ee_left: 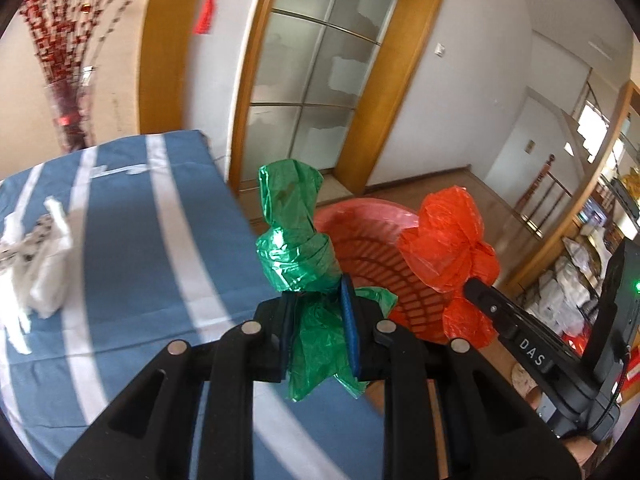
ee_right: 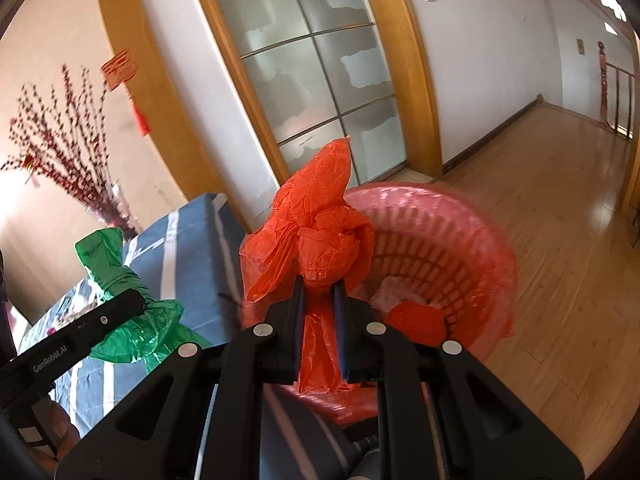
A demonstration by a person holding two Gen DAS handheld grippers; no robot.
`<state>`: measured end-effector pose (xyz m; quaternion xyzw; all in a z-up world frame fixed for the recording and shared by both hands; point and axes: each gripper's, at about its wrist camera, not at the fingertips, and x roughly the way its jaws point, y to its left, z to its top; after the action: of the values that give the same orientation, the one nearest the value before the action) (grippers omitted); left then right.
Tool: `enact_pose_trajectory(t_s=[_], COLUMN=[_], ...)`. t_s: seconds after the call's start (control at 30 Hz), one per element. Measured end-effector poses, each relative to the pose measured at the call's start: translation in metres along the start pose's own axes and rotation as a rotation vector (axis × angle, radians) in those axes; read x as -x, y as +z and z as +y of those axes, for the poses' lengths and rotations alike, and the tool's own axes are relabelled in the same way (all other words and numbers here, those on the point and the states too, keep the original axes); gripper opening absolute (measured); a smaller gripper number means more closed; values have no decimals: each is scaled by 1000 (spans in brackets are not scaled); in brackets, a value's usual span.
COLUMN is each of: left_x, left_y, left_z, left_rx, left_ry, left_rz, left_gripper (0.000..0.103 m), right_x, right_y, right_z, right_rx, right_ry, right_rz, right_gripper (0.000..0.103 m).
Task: Collect trash
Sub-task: 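Carry the green and red bags into the red basket and open both tools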
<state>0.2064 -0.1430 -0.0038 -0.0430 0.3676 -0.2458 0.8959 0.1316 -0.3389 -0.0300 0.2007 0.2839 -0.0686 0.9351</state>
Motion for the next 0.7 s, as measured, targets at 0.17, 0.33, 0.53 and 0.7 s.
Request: enact_pose_trajectory(t_s=[0.17, 0.33, 0.53, 0.7], left_x=[-18, -35, -52, -73], left_y=[5, 10, 13, 12], left_z=[-21, -40, -51, -51], left_rx=[-24, -49, -53, -26], left_ry=[-40, -70, -96, -99], left_rz=[15, 22, 46, 89], left_gripper=[22, 23, 23, 32], right_x=[2, 2, -2, -7], right_y=[6, 12, 18, 23], right_z=[-21, -33, -42, -52], right_rx=[-32, -60, -80, -105], right_ry=[-23, -31, -30, -21], right_rz=[-19, -33, -47, -46], right_gripper=[14, 14, 14, 20])
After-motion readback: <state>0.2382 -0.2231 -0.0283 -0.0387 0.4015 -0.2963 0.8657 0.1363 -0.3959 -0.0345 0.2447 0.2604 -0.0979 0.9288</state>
